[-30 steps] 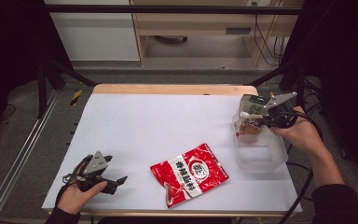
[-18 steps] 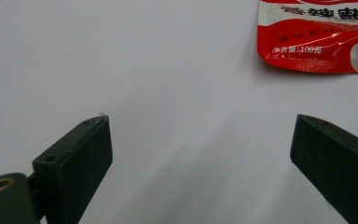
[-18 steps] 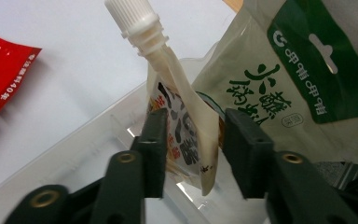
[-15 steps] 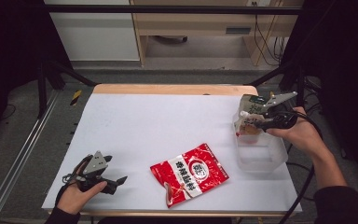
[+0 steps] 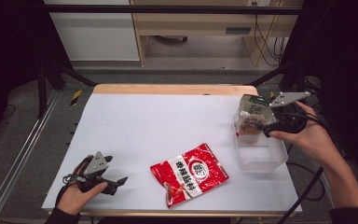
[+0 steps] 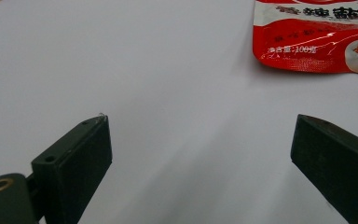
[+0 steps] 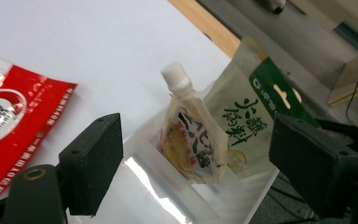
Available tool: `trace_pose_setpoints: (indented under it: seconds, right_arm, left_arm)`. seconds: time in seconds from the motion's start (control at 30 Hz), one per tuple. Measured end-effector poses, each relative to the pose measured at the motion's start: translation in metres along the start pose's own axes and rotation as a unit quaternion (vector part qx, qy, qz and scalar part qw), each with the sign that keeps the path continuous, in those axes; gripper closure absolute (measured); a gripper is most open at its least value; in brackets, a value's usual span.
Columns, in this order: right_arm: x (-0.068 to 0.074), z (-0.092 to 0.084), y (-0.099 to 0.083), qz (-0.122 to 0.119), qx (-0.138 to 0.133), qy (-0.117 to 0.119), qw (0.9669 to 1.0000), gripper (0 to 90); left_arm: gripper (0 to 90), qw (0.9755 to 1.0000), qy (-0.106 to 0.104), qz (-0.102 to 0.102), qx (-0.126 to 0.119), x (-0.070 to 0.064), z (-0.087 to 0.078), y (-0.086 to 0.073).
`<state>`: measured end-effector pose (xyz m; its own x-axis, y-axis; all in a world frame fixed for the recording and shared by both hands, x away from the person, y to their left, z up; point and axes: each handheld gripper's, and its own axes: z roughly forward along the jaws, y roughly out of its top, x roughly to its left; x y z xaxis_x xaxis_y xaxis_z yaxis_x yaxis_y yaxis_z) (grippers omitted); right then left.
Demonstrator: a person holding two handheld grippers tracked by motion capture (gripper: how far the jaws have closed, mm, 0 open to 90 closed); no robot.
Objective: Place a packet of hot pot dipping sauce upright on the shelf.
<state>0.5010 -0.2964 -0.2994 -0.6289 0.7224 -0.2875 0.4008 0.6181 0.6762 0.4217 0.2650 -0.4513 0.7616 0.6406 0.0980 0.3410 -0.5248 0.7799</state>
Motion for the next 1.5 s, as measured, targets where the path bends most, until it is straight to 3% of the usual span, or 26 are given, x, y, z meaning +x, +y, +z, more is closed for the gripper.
trace_pose_setpoints:
  seconds: [0.2, 0.33, 0.47, 0.63, 0.8, 1.03, 1.23, 1.5]
  right_arm:
    - [0.026, -0.021, 0.010, -0.012, -0.017, -0.007, 0.9998, 12.5]
    - [0.045, -0.030, 0.015, -0.014, -0.038, -0.004, 0.9992, 10.4]
    - [0.069, -0.032, 0.020, -0.017, -0.048, 0.003, 0.9987, 9.6]
    - [0.099, -0.030, 0.024, -0.013, -0.068, 0.006, 0.9976, 12.1]
    - [0.131, -0.017, 0.026, 0.003, -0.090, 0.025, 0.9956, 12.8]
    - [0.171, 0.013, 0.016, 0.007, -0.081, 0.047, 0.9956, 14.1]
    - [0.194, 0.039, -0.005, 0.041, -0.077, 0.060, 0.9943, 13.3]
    - [0.206, 0.062, -0.044, 0.084, -0.055, 0.052, 0.9936, 11.1]
  left_arm:
    - [5.1, 0.9999, 0.008, 0.008, -0.002, -0.002, -0.001, 0.001]
    - [5.2, 0.9997, 0.017, -0.004, -0.014, 0.002, -0.006, 0.001]
    - [5.2, 0.9996, 0.021, -0.012, -0.017, 0.004, -0.008, 0.000]
    - [5.1, 0.9996, 0.018, -0.005, -0.019, 0.003, -0.007, 0.002]
    - [5.2, 0.9995, 0.019, -0.006, -0.023, 0.003, -0.008, 0.003]
    - [5.1, 0.9996, 0.018, -0.004, -0.023, 0.001, -0.008, 0.002]
    - [5.1, 0.9997, 0.015, 0.000, -0.020, -0.002, -0.005, 0.004]
    - [5.1, 0.9998, 0.014, 0.006, -0.016, -0.006, -0.003, 0.004]
